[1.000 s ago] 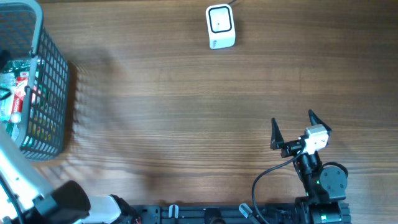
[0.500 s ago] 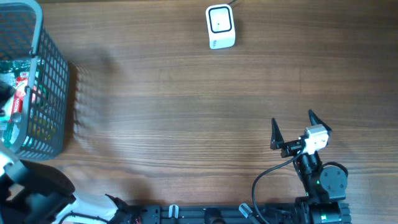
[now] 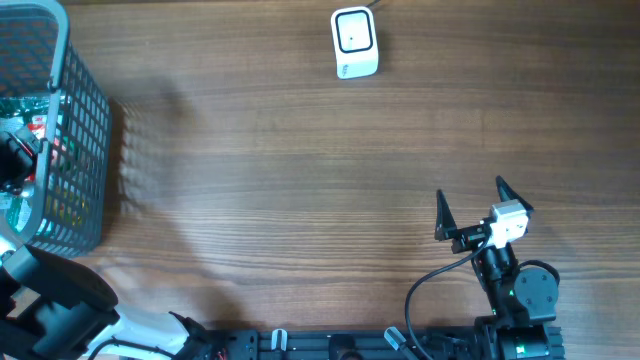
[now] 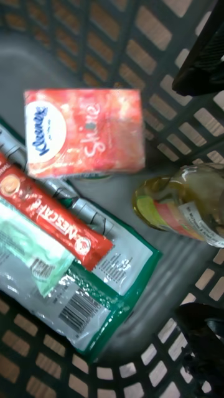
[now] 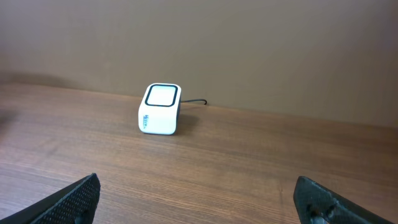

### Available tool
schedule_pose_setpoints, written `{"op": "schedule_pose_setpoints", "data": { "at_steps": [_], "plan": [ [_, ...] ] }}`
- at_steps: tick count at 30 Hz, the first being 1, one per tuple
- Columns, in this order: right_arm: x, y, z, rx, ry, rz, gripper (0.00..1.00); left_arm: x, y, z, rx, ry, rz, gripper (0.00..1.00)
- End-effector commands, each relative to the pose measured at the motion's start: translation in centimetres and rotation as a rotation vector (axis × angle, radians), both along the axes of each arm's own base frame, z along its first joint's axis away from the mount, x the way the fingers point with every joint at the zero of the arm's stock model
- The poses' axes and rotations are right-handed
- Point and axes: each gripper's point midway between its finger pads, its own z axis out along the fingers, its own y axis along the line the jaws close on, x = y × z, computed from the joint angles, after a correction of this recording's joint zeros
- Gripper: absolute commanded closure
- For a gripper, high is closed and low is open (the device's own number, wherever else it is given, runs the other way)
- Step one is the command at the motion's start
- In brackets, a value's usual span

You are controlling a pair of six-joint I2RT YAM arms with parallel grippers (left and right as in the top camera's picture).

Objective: Scan the item barcode
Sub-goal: 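Reach the left gripper into the basket toward the yellow oil bottle, then lift the yellow oil bottle with the left gripper and place it mid-table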

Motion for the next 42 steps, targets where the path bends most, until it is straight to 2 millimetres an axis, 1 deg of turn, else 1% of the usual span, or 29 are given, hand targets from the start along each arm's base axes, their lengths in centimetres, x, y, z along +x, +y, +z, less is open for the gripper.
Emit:
{"op": "schedule_pose_setpoints", "data": {
  "at_steps": [1,3,5,7,13,15,17,19,20,22,24,27,29,31,32,34,38,41,42],
  "plan": [
    [0.0,-0.2,0.2,0.003,-0.007,-0.008,0.00,-0.2,-0.9,-0.2,-0.020,0.013,-0.115,0.00],
    [0.0,-0.2,0.2,0.003,-0.007,-0.008,0.00,-0.2,-0.9,-0.2,-0.016,0.014,-0.129,0.00],
    [0.0,-0.2,0.2,0.002,-0.007,-0.008,0.00,-0.3,-0.9,-0.4,-0.026,0.019,-0.119,0.03],
    [0.0,-0.2,0.2,0.002,-0.007,-0.008,0.00,-0.7,-1.4,-0.7,-0.065,0.028,-0.052,0.02],
    [0.0,-0.2,0.2,0.002,-0.007,-0.008,0.00,-1.6,-2.2,-1.1,-0.116,0.059,0.004,0.03],
    [0.0,-0.2,0.2,0.002,-0.007,-0.008,0.00,-1.8,-2.5,-1.5,-0.127,0.070,0.004,0.03],
    [0.0,-0.2,0.2,0.002,-0.007,-0.008,0.00,-2.3,-2.9,-2.6,-0.147,0.091,0.005,0.06],
    [0.0,-0.2,0.2,0.003,-0.007,-0.008,0.00,-2.6,-3.3,-3.9,-0.165,0.107,0.006,0.13],
    [0.0,-0.2,0.2,0.002,-0.007,-0.008,0.00,-2.9,-3.5,-4.9,-0.174,0.118,0.005,0.17],
    [0.0,-0.2,0.2,0.002,-0.007,-0.008,0.00,-3.2,-3.8,-6.2,-0.181,0.130,0.006,0.18],
    [0.0,-0.2,0.2,0.002,-0.007,-0.008,0.00,-3.3,-3.8,-6.8,-0.181,0.130,0.006,0.18],
    [0.0,-0.2,0.2,0.002,-0.007,-0.008,0.00,-2.7,-3.1,-6.7,-0.151,0.106,0.003,0.31],
    [0.0,-0.2,0.2,0.002,-0.007,-0.008,0.00,-2.3,-2.7,-6.7,-0.135,0.090,0.003,0.32],
    [0.0,-0.2,0.2,0.002,-0.007,-0.008,0.00,-1.9,-2.3,-6.6,-0.120,0.074,0.002,0.38],
    [0.0,-0.2,0.2,0.002,-0.007,-0.008,0.00,-1.7,-2.2,-6.5,-0.113,0.067,0.002,0.43],
    [0.0,-0.2,0.2,0.002,-0.007,-0.008,0.00,-1.3,-1.7,-6.4,-0.095,0.048,0.002,0.55],
    [0.0,-0.2,0.2,0.002,-0.007,-0.008,0.00,-1.0,-1.5,-6.3,-0.083,0.036,0.002,0.57],
    [0.0,-0.2,0.2,0.003,-0.007,-0.008,0.00,-1.0,-1.5,-6.2,-0.082,0.033,0.005,0.64],
    [0.0,-0.2,0.2,0.002,-0.007,-0.008,0.00,-0.9,-1.4,-6.0,-0.077,0.028,0.005,0.69]
  ]
}}
